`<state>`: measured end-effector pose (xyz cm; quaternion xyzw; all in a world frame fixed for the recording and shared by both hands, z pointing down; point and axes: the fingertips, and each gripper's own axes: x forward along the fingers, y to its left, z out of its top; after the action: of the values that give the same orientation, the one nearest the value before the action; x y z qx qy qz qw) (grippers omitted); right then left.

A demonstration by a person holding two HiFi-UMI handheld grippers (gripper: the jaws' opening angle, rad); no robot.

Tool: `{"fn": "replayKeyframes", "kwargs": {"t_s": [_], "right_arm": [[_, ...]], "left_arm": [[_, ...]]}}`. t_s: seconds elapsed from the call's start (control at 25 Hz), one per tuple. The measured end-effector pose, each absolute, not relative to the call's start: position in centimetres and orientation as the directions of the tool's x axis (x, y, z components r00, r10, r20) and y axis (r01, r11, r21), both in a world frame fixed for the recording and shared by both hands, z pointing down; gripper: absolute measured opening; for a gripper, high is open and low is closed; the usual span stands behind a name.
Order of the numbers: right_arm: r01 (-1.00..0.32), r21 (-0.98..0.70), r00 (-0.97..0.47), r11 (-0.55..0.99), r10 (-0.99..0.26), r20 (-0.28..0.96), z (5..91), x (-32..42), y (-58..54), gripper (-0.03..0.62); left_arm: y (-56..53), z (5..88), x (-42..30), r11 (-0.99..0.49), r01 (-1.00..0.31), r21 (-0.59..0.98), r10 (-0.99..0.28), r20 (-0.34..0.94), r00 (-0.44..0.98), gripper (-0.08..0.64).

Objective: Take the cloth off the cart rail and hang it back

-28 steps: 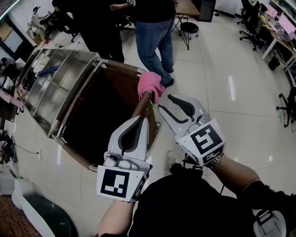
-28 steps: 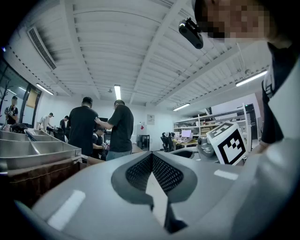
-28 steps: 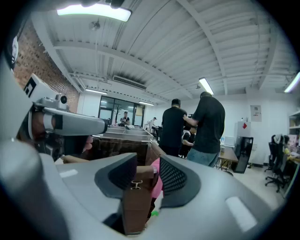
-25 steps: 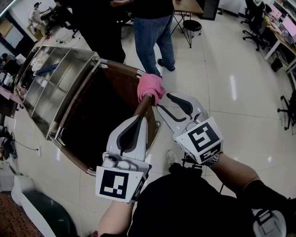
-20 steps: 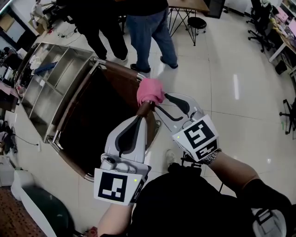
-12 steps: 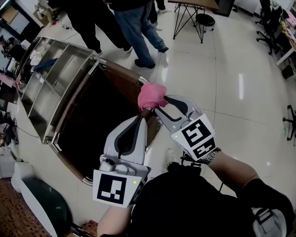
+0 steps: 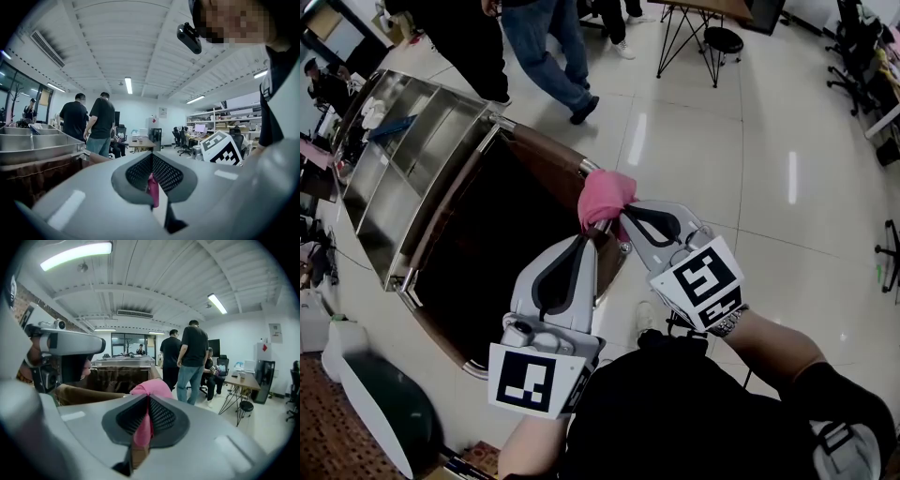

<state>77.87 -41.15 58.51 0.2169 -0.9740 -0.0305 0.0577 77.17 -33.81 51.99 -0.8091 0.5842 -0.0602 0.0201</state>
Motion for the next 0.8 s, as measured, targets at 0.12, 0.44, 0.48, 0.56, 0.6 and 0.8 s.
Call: {"fn": "replayKeyframes", "kwargs": {"t_s": [0.12,0.44,0.48,0.56,0.6,0.8], "right_arm": [[-0.41,0.099,-0.906,0.907,-0.418,0.071,58.0,77.9,-40.2,0.011],[-0.404,0.099,-0.914,0.909,-0.406,0.001,52.8,78.4,-33.3,0.008],[-0.405,0.103,-0.914,0.909,-0.406,-0.008,51.8,78.7,-32.0,0.008],[-0.415,0.113,-0.91,0.903,-0.414,-0.035,49.5,79.2,-29.3,0.008],[-0.422,0.134,-0.907,0.897,-0.417,-0.062,48.2,79.5,-28.2,0.008],[-0.446,0.202,-0.893,0.872,-0.42,-0.159,43.2,80.1,-21.4,0.008]], "left_arm": [[-33.4,51.8,77.3,-0.314,-0.943,-0.109,-0.949,0.026,0.314,0.0],[-27.8,50.1,77.1,-0.312,-0.942,-0.122,-0.95,0.031,0.311,0.0],[-26.6,49.2,77.2,-0.312,-0.943,-0.117,-0.95,0.024,0.311,0.0],[-24.2,47.8,77.3,-0.317,-0.941,-0.114,-0.948,0.017,0.318,0.0],[-23.1,47.1,77.4,-0.322,-0.94,-0.115,-0.946,0.013,0.323,0.0],[-16.9,44.3,77.2,-0.337,-0.935,-0.114,-0.94,-0.022,0.341,0.0]]}}
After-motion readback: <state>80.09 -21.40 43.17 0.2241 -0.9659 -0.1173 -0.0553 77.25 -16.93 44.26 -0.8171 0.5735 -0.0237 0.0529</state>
